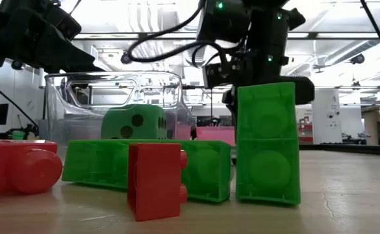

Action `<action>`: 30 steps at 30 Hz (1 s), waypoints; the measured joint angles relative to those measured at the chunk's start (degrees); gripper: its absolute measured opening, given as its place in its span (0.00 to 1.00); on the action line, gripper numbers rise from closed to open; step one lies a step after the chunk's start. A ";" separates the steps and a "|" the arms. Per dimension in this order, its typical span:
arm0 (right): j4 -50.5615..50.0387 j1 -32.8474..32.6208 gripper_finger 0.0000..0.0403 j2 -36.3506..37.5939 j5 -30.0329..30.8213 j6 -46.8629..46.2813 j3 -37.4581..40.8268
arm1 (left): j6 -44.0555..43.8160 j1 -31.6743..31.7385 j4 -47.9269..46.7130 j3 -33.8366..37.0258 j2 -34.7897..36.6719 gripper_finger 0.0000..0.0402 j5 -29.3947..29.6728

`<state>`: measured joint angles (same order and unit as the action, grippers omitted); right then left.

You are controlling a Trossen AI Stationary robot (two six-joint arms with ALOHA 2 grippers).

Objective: Pick & Place Toys
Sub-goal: Put the white deck of cards into the black bin

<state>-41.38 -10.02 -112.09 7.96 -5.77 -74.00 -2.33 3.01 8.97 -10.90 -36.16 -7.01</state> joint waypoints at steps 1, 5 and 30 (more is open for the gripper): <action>-0.25 0.00 0.58 0.03 -0.06 -0.03 0.00 | -0.02 -0.02 -0.02 0.00 0.00 0.78 0.00; -0.81 -0.02 0.42 0.33 -0.03 0.07 0.02 | -0.01 -0.01 -0.02 0.00 0.00 0.78 0.00; -3.66 -2.06 0.04 3.23 0.85 -1.26 -0.79 | -0.04 0.00 0.00 0.00 0.00 0.78 0.00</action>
<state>-45.04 -12.08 -108.86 8.81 -7.02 -74.79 -2.37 3.01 8.97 -10.90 -36.16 -7.01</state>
